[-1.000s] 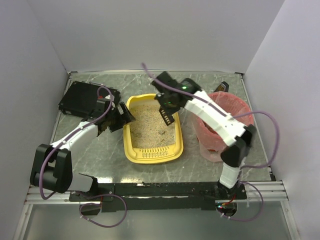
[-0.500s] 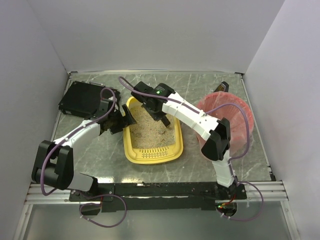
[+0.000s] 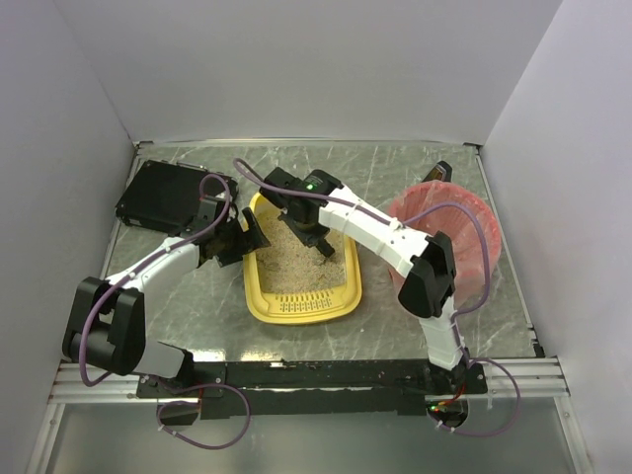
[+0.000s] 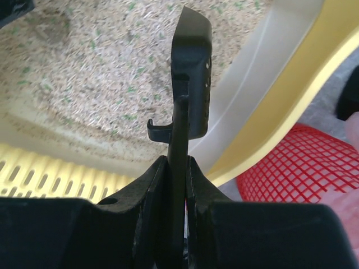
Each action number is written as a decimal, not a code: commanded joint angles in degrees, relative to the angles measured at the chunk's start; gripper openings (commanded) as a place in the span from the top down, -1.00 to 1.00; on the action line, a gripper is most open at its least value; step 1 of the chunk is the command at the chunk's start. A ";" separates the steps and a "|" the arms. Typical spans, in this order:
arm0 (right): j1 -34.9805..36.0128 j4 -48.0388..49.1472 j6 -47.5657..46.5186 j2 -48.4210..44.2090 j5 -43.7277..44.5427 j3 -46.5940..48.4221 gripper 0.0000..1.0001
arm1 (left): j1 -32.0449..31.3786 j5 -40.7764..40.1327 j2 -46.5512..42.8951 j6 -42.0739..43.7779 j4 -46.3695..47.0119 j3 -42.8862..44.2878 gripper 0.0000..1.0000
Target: Clean the litter box
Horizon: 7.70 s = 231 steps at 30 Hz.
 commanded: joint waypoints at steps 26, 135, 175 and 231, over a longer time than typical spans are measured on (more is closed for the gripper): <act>-6.55 -14.36 4.82 -7.28 -21.84 -5.23 1.00 | -0.68 -1.62 0.33 -0.96 -0.50 2.18 -0.94; -28.61 61.67 37.60 -47.88 -53.57 -60.94 1.00 | -3.22 -6.54 -16.28 -4.13 -4.36 1.30 -0.93; -37.05 68.11 45.61 -52.27 -61.58 -62.71 1.00 | -2.70 -9.26 -19.71 -6.59 -7.78 0.33 -0.94; -73.57 14.13 20.55 -71.90 -24.08 -47.95 1.00 | -2.70 -7.68 -18.83 -3.60 -4.01 -1.95 -0.94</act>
